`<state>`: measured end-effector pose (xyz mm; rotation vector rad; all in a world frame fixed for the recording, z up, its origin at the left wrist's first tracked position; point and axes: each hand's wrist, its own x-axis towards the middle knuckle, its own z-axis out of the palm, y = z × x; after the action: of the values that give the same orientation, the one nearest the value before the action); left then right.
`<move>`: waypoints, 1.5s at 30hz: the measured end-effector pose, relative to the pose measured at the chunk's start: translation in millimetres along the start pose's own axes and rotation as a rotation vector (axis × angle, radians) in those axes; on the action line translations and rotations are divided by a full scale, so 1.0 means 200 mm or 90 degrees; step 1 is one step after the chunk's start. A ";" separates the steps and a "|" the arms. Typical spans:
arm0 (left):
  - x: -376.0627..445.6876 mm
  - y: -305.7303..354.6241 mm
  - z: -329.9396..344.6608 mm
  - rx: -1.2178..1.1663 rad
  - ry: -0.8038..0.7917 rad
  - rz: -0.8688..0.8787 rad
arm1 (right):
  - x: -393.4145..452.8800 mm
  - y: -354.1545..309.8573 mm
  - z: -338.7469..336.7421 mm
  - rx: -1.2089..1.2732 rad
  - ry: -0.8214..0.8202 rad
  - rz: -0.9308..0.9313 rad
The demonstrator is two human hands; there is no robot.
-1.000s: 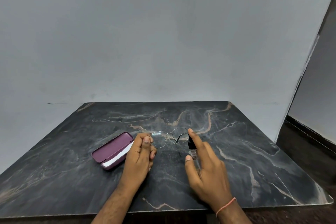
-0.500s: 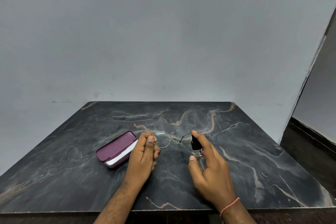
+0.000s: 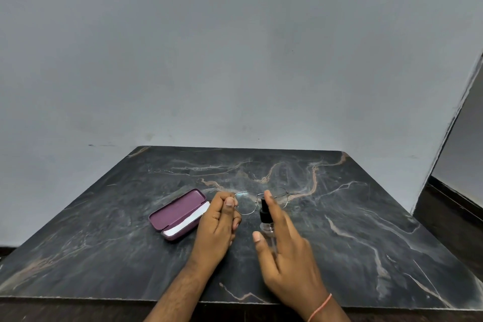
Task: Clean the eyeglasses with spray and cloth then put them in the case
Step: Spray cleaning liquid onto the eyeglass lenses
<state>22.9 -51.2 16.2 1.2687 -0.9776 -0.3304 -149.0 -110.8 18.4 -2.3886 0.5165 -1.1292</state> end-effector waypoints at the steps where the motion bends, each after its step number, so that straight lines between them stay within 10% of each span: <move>1: 0.00 0.00 0.00 -0.004 0.000 0.001 | 0.00 0.01 0.01 0.003 -0.006 -0.003; 36: -0.01 0.01 0.01 0.021 -0.003 0.023 | -0.02 0.05 0.02 0.016 -0.010 -0.039; 45: 0.00 0.00 0.01 -0.015 0.051 0.019 | 0.04 0.16 -0.03 0.148 0.191 0.245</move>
<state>21.5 -53.1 15.7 1.2362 -0.9216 -0.2657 -154.5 -142.8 9.0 -1.8307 0.8504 -1.2899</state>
